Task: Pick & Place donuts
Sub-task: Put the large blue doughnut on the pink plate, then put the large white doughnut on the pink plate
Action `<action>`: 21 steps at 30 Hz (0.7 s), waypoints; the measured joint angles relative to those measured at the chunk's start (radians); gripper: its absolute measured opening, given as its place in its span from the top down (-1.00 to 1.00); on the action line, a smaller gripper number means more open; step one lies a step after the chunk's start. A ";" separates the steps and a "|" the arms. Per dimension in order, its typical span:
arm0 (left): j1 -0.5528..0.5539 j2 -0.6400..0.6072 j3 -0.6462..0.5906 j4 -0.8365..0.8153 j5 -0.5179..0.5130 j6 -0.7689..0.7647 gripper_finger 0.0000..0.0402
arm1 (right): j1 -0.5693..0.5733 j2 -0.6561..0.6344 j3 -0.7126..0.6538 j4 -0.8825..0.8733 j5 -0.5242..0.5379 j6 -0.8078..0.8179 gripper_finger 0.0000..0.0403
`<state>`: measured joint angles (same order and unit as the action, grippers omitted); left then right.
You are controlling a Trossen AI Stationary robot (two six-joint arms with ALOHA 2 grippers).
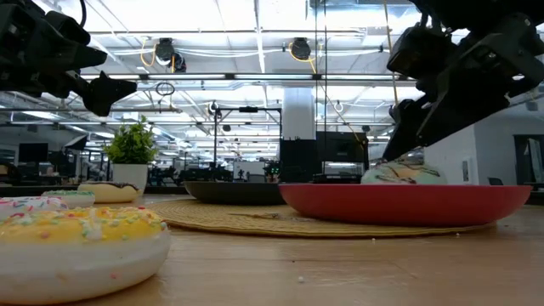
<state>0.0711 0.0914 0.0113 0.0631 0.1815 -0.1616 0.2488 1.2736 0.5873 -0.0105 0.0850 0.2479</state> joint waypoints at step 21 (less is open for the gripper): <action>0.000 0.000 0.000 0.000 0.000 0.000 -0.67 | 0.038 -0.041 -0.001 0.154 -0.099 -0.133 -0.58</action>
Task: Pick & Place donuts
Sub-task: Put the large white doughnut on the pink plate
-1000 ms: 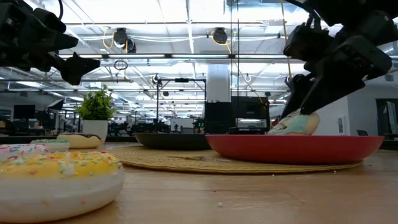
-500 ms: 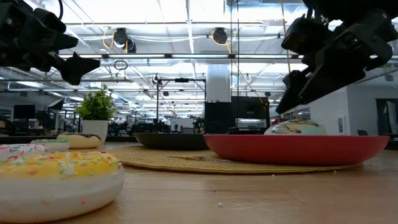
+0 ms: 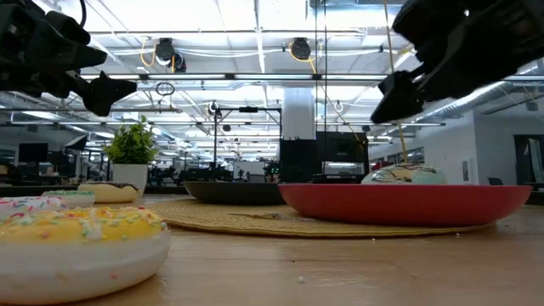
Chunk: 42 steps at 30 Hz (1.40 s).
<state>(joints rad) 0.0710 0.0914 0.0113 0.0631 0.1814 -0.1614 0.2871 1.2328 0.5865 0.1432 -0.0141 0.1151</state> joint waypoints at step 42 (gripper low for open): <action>0.000 0.000 0.000 -0.007 0.000 0.000 -0.67 | 0.641 0.162 0.002 0.877 -0.077 0.070 -0.58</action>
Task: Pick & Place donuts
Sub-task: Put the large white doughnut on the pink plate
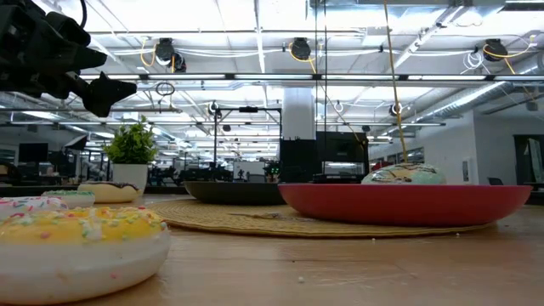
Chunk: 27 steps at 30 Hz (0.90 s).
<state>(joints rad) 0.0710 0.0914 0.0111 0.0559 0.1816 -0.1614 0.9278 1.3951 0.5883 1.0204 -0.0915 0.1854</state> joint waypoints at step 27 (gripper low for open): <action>0.000 0.000 0.000 0.000 0.000 0.000 -0.67 | 0.041 0.323 0.665 -1.928 0.456 0.800 -0.58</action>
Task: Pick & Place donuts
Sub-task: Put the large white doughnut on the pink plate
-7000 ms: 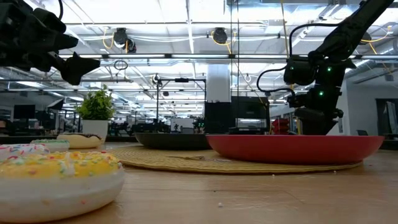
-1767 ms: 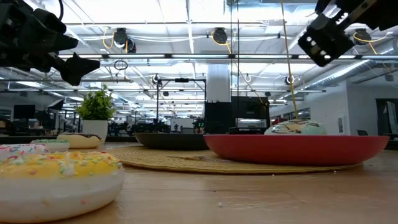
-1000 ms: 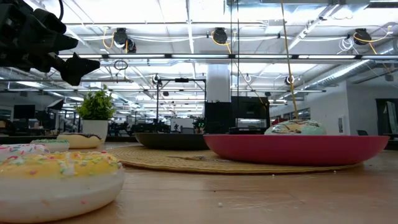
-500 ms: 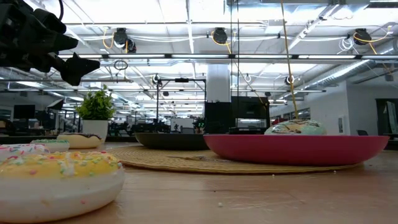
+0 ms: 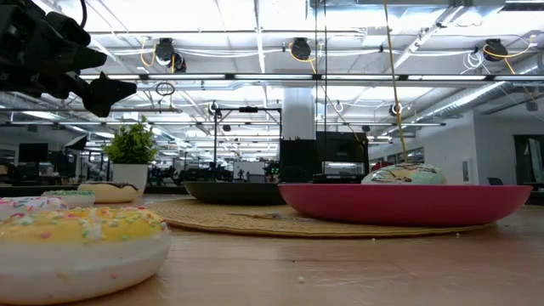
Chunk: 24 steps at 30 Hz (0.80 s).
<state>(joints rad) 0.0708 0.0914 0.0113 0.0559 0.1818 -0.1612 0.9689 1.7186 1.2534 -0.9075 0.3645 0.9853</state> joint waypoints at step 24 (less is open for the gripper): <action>0.000 0.000 0.000 0.000 0.000 0.000 -0.67 | 0.002 0.013 -0.187 0.304 -0.127 0.185 -0.58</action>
<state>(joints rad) 0.0711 0.0917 0.0109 0.0559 0.1815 -0.1612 0.9707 1.7313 1.0663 -0.6035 0.2373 1.1702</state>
